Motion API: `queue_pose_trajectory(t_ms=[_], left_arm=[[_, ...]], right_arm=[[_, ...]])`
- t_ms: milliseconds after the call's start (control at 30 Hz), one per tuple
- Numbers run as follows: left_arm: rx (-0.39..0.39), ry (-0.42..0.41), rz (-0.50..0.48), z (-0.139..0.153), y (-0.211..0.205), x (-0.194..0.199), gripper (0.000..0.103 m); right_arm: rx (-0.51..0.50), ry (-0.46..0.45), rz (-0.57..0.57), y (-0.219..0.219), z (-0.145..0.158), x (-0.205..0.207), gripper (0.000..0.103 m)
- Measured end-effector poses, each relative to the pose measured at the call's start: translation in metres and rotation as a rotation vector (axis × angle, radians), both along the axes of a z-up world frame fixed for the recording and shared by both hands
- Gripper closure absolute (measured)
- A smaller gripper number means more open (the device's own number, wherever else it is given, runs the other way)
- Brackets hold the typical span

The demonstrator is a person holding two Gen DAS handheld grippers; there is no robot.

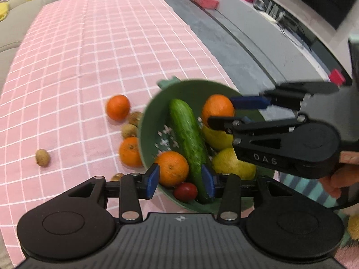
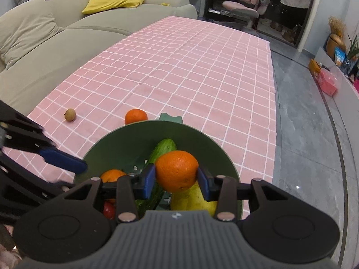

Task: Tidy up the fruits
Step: 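Open the left tool to drop the tomato while the right tool releases the orange in the colander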

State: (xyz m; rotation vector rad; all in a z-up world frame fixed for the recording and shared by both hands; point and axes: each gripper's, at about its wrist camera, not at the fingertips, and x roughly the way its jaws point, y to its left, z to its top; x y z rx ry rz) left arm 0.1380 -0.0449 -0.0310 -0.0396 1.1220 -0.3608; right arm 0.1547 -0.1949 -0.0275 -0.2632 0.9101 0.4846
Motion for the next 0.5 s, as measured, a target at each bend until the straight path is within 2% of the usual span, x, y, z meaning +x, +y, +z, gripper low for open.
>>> queue_pose_trajectory(t_ms=[267,500], left_arm=[[0.001,-0.019,0.085,0.006,0.015,0.001,0.049],[0.001,-0.010,0.111,0.005,0.020,0.001,0.049]], right_arm=[[-0.021,0.007,0.021,0.011,-0.010,0.004,0.065],[-0.079,0.001,0.052,0.014,-0.011,-0.006,0.065]])
